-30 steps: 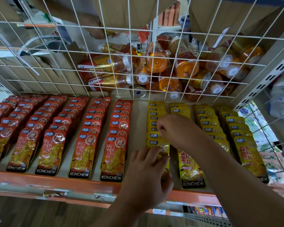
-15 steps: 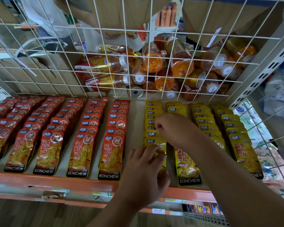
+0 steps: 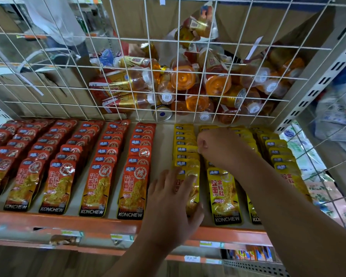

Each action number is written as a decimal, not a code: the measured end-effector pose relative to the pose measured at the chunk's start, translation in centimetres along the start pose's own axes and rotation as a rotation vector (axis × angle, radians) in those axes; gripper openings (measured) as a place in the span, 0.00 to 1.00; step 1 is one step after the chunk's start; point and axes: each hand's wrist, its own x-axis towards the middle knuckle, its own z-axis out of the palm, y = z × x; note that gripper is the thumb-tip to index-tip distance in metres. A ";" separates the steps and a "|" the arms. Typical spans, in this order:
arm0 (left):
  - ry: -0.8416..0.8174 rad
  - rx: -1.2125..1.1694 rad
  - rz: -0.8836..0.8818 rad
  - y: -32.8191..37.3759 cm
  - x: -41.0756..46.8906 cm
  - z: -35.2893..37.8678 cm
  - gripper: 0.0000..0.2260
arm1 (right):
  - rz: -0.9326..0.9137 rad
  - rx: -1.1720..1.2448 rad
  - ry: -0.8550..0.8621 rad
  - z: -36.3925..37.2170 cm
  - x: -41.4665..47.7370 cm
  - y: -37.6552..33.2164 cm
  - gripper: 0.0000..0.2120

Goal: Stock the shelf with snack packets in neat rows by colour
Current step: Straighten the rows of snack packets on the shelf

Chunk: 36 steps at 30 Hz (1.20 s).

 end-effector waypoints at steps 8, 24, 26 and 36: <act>-0.034 -0.022 -0.020 0.1 -0.1 0.2 0.27 | -0.007 -0.014 -0.045 0.0 0.3 -0.8 0.05; -0.052 -0.032 -0.017 -0.1 -0.1 0.3 0.28 | -0.023 0.043 -0.038 0.6 0.6 -0.4 0.07; -0.052 -0.033 -0.013 -0.1 -0.1 0.4 0.28 | -0.026 0.047 -0.039 0.6 0.6 -0.4 0.07; 0.000 -0.049 0.008 0.0 -0.2 0.4 0.28 | -0.031 0.063 -0.038 0.5 0.3 -0.2 0.06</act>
